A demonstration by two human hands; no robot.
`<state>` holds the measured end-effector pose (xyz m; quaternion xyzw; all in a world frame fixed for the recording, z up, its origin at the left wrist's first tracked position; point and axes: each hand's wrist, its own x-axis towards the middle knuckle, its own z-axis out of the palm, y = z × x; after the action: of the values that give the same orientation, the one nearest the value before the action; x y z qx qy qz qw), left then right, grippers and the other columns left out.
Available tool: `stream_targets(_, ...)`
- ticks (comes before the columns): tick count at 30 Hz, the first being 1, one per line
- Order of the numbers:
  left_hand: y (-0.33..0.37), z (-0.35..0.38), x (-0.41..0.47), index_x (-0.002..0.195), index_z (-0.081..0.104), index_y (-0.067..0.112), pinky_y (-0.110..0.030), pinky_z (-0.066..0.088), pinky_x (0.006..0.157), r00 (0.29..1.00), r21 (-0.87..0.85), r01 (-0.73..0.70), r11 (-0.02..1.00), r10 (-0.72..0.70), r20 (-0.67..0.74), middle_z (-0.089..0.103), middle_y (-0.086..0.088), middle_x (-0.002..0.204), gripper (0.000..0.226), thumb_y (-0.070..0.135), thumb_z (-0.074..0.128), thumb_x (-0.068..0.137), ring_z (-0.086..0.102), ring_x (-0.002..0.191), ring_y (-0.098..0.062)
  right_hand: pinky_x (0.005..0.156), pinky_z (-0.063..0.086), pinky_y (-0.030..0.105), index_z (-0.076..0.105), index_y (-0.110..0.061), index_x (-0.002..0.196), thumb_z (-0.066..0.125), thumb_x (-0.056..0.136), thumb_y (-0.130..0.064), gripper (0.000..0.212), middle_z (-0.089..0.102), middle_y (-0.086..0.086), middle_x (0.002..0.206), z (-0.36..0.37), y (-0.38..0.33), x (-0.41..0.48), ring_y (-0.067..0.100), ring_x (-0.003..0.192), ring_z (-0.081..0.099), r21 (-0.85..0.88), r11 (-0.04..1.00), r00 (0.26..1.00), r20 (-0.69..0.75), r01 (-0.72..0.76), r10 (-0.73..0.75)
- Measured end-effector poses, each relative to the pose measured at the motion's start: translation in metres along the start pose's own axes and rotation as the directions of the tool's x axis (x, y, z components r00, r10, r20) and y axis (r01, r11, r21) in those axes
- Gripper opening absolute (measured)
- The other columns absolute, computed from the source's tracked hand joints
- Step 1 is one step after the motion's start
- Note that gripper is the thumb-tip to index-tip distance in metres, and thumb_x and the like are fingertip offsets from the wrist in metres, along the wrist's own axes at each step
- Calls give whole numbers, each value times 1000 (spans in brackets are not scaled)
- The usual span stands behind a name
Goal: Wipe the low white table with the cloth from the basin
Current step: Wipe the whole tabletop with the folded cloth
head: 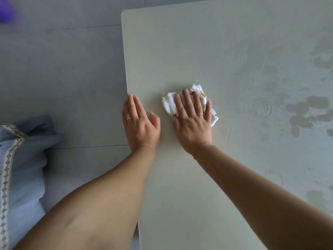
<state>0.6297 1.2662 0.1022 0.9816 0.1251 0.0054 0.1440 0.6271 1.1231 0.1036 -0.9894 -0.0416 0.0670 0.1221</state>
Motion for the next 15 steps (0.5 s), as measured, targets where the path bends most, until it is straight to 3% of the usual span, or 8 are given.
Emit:
stream_targets(2, -1, 1, -1, 143, 29, -4, -43, 20, 116, 1000, 0, 3, 1000, -3, -1, 26, -19, 153, 64, 24, 42, 87, 30, 137, -37, 118, 2, 49, 21, -27, 149, 24, 96, -46, 56, 16, -1, 158, -4, 15, -16, 21, 146, 6, -21, 980, 979, 60, 197, -195)
stream_targets(3, -1, 1, -1, 144, 28, -3, -43, 18, 116, 1000, 4, 0, 1000, 0, 2, 24, -18, 154, 64, 25, 42, 89, 28, 138, -36, 118, 2, 47, 22, -28, 149, 22, 96, -47, 56, 17, -1, 158, -8, 32, -15, 21, 146, 8, -38, 975, 975, 62, 218, -215)
stream_targets(4, -2, 2, -1, 144, 26, -3, -42, 16, 117, 1000, 7, -5, 1000, 5, 8, 23, -18, 154, 63, 26, 41, 90, 26, 139, -35, 117, 1, 45, 21, -29, 149, 21, 95, -47, 57, 18, -1, 158, -12, 49, -14, 20, 146, 9, -60, 982, 983, 48, 178, -176)
stream_targets(6, -3, 4, 0, 145, 24, -2, -41, 11, 118, 1000, 17, -8, 1000, 7, 18, 20, -16, 156, 63, 27, 39, 91, 23, 140, -34, 117, -3, 45, 17, -31, 149, 22, 95, -46, 56, 14, -2, 159, -17, 76, -9, 18, 147, 6, -32, 999, 999, -4, -43, 42)
stream_targets(8, -4, 5, -2, 146, 22, -1, -40, 7, 118, 1000, 36, -4, 999, 3, 18, 19, -16, 156, 64, 28, 38, 92, 21, 141, -32, 117, -5, 47, 12, -31, 150, 27, 97, -44, 56, 8, -2, 160, -14, 74, -11, 17, 147, 0, 29, 966, 965, -38, -259, 260)
stream_targets(10, -3, 5, -1, 147, 21, 0, -41, 4, 118, 1000, 44, -4, 999, 2, 28, 19, -16, 156, 64, 28, 38, 92, 19, 142, -32, 116, -7, 48, 11, -28, 150, 31, 97, -43, 58, 6, 1, 160, -7, 46, -20, 20, 147, -1, 64, 941, 941, -43, -333, 336)
stream_targets(15, -7, -4, -10, 149, 14, 4, -48, -5, 116, 993, 25, -106, 994, 105, 55, 10, -13, 158, 67, 29, 39, 92, 5, 146, -30, 116, -11, 48, 9, -26, 150, 31, 97, -44, 60, 1, 0, 159, 6, -11, -94, 21, 146, -7, 49, 998, 997, 68, -43, 39)
